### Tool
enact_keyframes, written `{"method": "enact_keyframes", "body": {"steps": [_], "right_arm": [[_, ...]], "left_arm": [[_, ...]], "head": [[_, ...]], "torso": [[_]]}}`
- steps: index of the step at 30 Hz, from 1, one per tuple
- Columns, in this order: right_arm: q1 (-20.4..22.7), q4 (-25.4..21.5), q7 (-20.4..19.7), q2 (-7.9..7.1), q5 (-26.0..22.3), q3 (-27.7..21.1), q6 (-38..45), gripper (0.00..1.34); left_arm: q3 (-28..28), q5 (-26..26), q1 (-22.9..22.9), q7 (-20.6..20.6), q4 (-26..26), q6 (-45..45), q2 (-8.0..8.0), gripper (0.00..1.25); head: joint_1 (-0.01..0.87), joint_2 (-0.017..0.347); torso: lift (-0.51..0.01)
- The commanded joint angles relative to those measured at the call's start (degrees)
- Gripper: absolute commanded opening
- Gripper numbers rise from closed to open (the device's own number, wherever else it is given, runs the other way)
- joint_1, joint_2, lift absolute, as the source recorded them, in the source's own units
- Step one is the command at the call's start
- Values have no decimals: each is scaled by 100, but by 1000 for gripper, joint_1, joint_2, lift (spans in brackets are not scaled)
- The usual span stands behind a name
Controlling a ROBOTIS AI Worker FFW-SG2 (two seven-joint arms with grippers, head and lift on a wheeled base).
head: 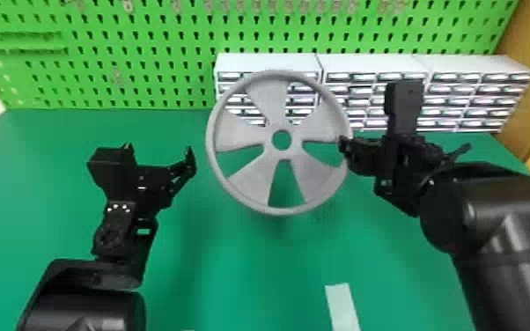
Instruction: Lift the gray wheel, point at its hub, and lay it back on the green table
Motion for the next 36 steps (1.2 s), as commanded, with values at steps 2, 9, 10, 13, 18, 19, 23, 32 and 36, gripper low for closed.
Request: {"method": "enact_keyframes", "body": {"steps": [2, 9, 10, 13, 18, 19, 23, 32, 36], "right_arm": [[327, -46, 0, 4, 104, -28, -1123, 160], [625, -55, 0, -5, 403, 24, -2353, 160], [678, -55, 0, -5, 465, 24, -2555, 160], [792, -20, 0, -22, 649, 77, -3127, 160], [916, 182, 0, -110, 878, 209, -4225, 160], [924, 217, 0, -110, 904, 209, -4331, 160], [986, 358, 0, -110, 939, 218, -4761, 160], [1012, 402, 0, -110, 983, 183, -4788, 160], [1003, 411, 0, -110, 1027, 174, -4797, 160]], "left_arm": [[-2, 0, -9, 0, 0, -6, 0, 1141], [-28, 0, -18, 0, 0, 2, -9, 1141], [-28, 0, -26, 0, 0, 2, 0, 1141], [-37, 0, -26, 0, 0, 2, -9, 1141], [-37, 9, -26, 9, 0, 2, -9, 1141], [-37, 18, -18, 9, 0, 2, -9, 1141], [-54, 18, -18, 0, 0, 2, -9, 1141], [-134, 97, 53, 0, -9, 2, -9, 1141], [-195, 167, 176, 0, -193, 46, 0, 1141]], "head": [[692, 48], [692, 48], [692, 48], [692, 48], [692, 48], [692, 48], [692, 48], [692, 48], [692, 48]], "torso": [[-93], [-93], [-93], [-93], [-93], [-93], [-93], [-93], [-93]]}}
